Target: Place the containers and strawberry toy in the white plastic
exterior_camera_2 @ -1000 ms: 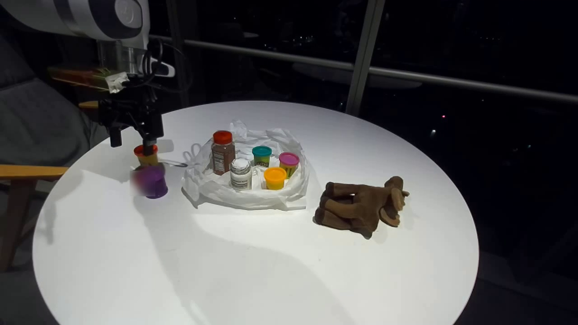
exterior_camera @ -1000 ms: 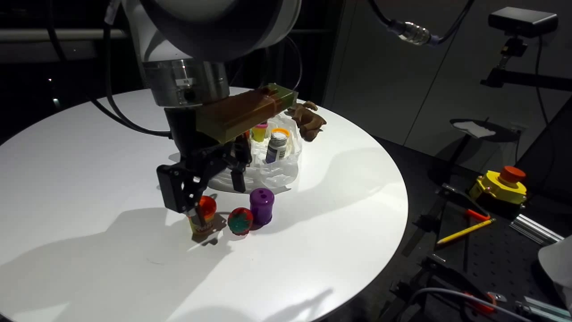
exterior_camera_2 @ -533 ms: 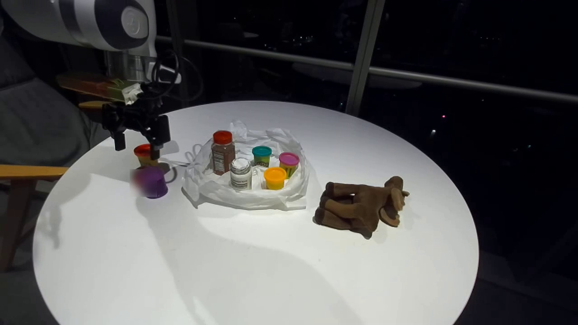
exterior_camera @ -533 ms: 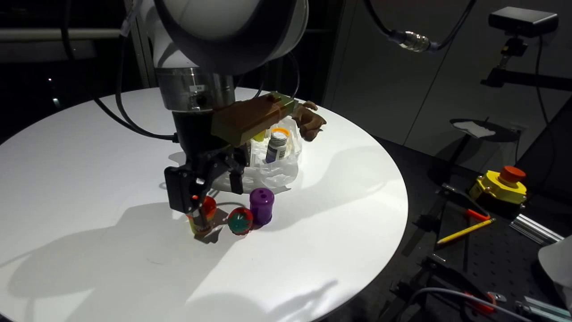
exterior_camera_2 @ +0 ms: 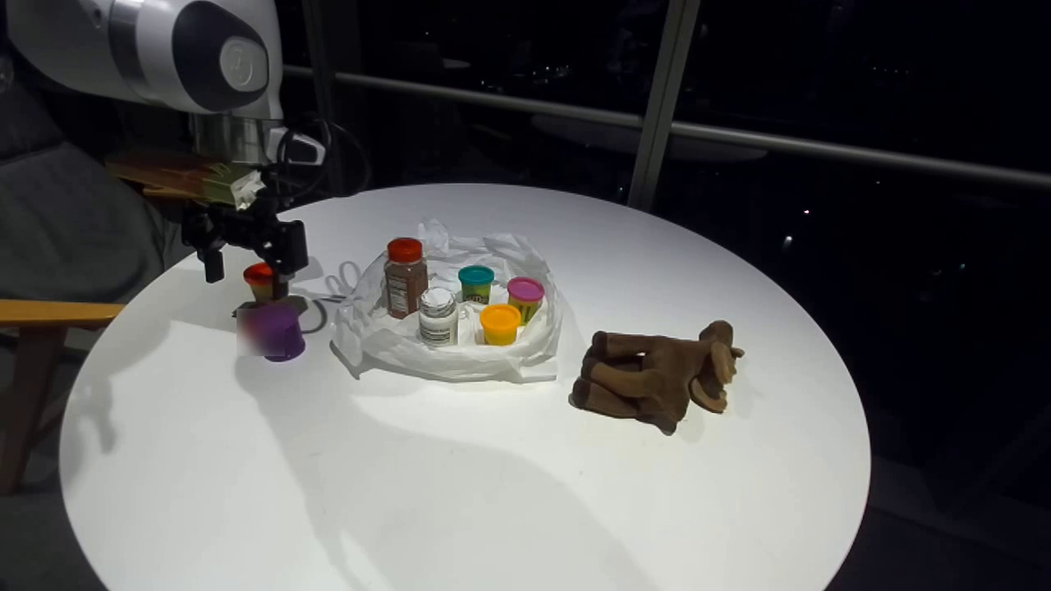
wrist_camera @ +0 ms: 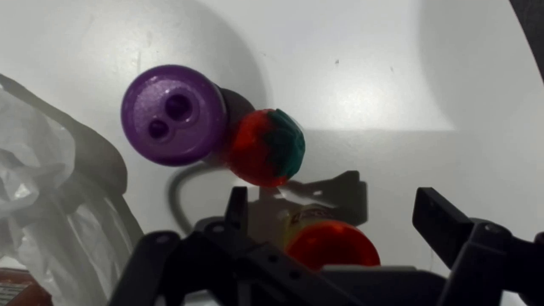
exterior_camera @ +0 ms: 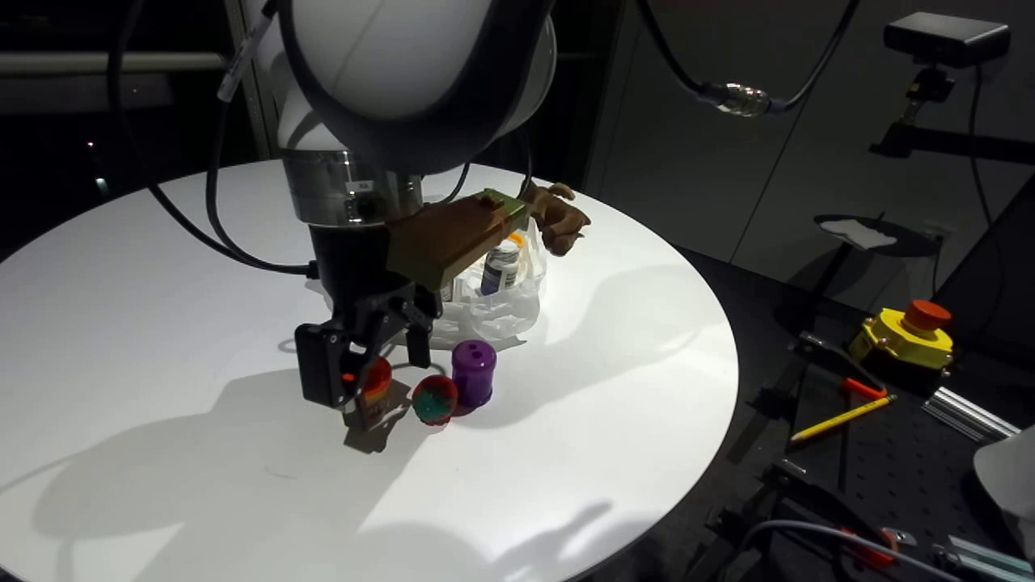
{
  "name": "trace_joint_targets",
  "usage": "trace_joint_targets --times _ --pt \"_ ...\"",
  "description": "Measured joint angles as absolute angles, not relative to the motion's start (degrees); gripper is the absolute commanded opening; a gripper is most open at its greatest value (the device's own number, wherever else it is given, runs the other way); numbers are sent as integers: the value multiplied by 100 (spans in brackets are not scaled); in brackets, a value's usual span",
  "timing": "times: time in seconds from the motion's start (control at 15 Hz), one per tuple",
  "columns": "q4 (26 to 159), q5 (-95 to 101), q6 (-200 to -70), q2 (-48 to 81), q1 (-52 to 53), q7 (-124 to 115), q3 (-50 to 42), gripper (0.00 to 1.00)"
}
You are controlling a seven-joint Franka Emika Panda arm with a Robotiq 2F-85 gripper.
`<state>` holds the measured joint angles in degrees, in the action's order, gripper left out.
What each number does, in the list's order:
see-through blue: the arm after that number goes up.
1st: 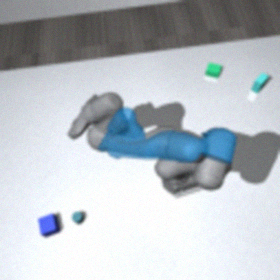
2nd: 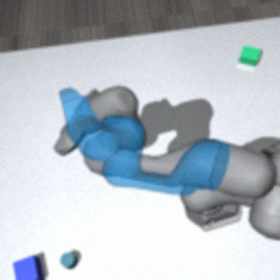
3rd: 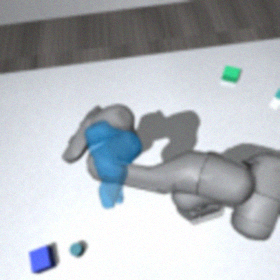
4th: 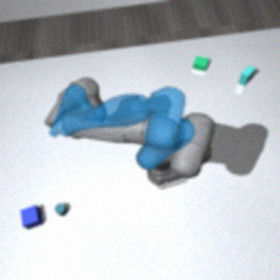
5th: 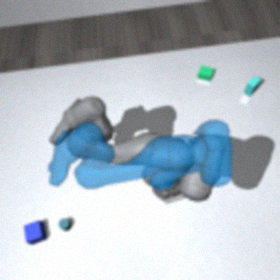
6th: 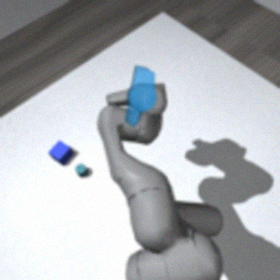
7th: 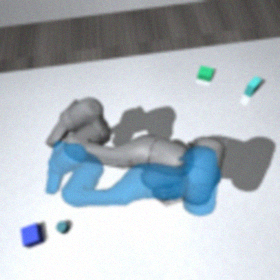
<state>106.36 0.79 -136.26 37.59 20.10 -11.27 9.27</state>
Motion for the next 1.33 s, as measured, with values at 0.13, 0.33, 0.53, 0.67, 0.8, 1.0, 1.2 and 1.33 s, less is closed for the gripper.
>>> trace_joint_targets --times 0.13,0.33,0.53,0.67,0.8,1.0,1.2,1.33 --pt "10629 79 -13704 3794 2006 -1091 943 100" --pt "10623 79 -13894 3830 2005 -1032 965 100" --pt "10619 79 -14100 3839 2005 -992 984 75" --pt "10617 79 -14208 3840 2005 -976 986 58" --pt "10617 80 -14260 3840 2004 -971 986 42" --pt "10617 86 -14355 3840 2004 -970 976 28" --pt "10610 110 -14459 3839 2006 -975 946 28" --pt "10570 155 -14563 3795 2026 -1010 897 28"
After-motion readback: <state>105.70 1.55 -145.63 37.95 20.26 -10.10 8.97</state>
